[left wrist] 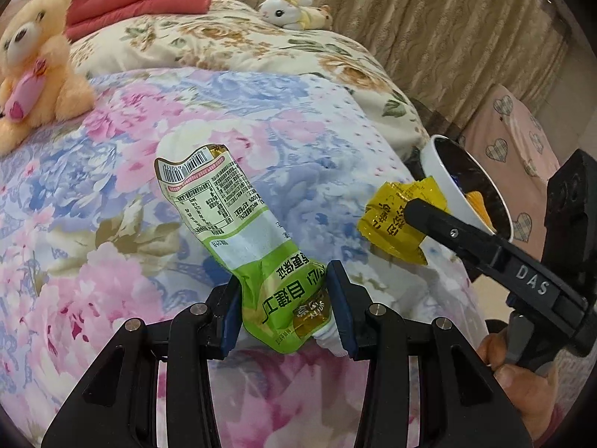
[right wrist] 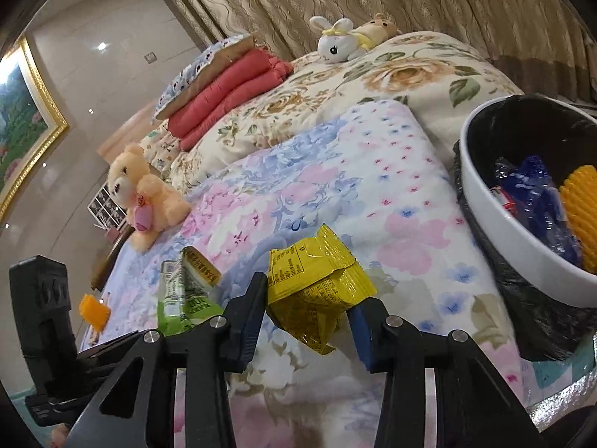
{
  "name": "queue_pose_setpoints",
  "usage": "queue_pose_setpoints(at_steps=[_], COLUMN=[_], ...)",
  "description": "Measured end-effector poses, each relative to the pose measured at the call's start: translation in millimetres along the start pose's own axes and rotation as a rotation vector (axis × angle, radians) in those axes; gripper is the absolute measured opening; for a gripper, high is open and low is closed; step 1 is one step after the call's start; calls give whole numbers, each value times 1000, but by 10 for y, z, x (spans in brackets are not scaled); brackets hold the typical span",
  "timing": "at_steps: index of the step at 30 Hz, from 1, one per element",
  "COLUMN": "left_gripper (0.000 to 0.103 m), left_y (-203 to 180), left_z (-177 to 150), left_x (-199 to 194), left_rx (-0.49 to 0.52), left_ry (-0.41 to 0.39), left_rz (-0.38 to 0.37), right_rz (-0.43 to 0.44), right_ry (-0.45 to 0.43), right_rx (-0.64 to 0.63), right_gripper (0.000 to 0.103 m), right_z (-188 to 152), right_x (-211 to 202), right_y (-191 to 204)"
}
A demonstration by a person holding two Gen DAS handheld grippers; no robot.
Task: Collect trash
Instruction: 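Carry the green pouch and yellow wrapper over the white trash bin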
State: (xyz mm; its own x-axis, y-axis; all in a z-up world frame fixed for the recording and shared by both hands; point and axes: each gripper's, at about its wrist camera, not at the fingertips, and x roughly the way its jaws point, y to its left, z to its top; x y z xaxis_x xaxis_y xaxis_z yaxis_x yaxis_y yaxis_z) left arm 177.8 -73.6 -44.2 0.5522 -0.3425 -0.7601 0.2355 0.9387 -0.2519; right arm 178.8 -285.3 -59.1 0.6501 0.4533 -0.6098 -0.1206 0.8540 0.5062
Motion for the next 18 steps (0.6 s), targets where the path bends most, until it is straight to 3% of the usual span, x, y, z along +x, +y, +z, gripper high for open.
queue_pose_setpoints(at_steps=[18], left_gripper=[41], left_y=[-271], left_z=[-256], left_x=[40], left_rx=[22], left_ry=[75], left_rz=[-101], right_rz=[9], right_ry=[-46], right_rx=[56], right_gripper=[43], right_z=[-118], right_x=[-354], right_y=[-183])
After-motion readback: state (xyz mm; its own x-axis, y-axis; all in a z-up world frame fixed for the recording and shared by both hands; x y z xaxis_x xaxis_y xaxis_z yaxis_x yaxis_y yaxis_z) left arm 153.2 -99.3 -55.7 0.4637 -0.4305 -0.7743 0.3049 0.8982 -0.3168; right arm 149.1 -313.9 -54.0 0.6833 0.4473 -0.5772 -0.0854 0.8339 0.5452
